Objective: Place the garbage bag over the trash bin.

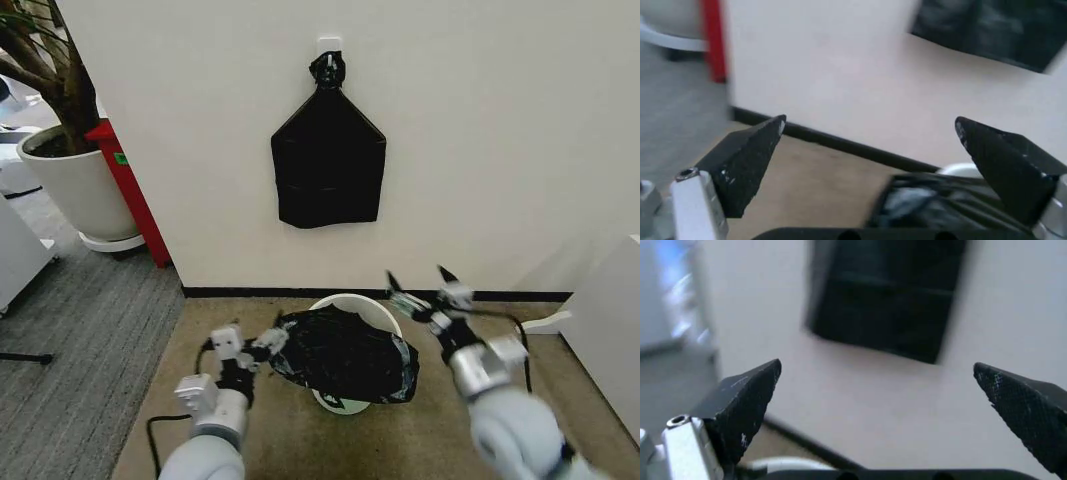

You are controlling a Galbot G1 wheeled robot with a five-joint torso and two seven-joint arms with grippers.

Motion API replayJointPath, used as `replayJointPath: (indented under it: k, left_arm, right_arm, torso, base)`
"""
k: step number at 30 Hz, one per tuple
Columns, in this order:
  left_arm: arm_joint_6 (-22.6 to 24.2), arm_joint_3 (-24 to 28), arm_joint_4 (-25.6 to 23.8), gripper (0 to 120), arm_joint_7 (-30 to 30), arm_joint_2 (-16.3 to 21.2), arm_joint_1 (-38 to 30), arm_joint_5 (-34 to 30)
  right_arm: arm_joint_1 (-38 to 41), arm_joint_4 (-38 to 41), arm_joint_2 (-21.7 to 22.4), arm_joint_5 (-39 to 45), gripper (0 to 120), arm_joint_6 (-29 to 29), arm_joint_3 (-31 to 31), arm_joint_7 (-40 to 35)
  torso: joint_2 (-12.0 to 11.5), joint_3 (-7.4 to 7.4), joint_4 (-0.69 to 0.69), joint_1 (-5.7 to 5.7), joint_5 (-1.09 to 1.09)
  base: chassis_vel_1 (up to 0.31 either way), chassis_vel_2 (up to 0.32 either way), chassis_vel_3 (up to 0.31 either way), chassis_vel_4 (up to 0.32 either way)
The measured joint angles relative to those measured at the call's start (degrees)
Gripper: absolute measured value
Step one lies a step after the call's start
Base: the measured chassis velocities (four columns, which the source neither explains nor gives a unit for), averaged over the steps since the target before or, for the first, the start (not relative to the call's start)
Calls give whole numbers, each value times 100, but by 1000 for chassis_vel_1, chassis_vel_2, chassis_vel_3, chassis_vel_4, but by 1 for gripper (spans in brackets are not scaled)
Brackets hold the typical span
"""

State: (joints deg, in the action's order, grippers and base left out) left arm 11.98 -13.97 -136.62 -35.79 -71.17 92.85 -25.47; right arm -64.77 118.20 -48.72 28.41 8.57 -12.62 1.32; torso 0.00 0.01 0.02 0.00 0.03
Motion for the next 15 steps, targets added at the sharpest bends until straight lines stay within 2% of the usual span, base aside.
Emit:
replayJointPath:
  k: [2,4,5,8,10,11,15]
  left_arm:
    - [-10,-53,-97,100,-103,-117,182,155]
    - [-94,-131,-149,100,-142,-266,323,282]
    - [-94,-131,-149,100,-142,-266,323,282]
    - [-135,-299,-151,100,-147,-449,362,284]
    - [-149,-421,-125,100,-138,-513,361,242]
    - [-149,-421,-125,100,-138,-513,361,242]
    - [-180,-495,-61,100,-74,-510,440,246]
  right_arm:
    - [723,-515,457,166,100,-2,565,550]
    - [1585,-1149,731,98,100,19,1285,1062]
    - [1585,-1149,731,98,100,19,1285,1062]
    - [2674,-1833,854,39,100,288,2242,1633]
    - [3343,-2154,918,53,100,555,2960,1921]
    - [3343,-2154,918,53,100,555,2960,1921]
    - [4558,-2635,1055,69,100,800,4246,2267]
  torso:
    - [0,0,0,0,-5]
    - [0,0,-3,0,0]
    - [0,0,-3,0,0]
    - [0,0,0,0,-6]
    - [-1,0,-2,0,0]
    - [-1,0,-2,0,0]
    - [-1,0,-2,0,-3]
  base:
    - [0,0,0,0]
    - [0,0,0,0]
    - [0,0,0,0]
    - [0,0,0,0]
    - [0,0,0,0]
    - [0,0,0,0]
    - [0,0,0,0]
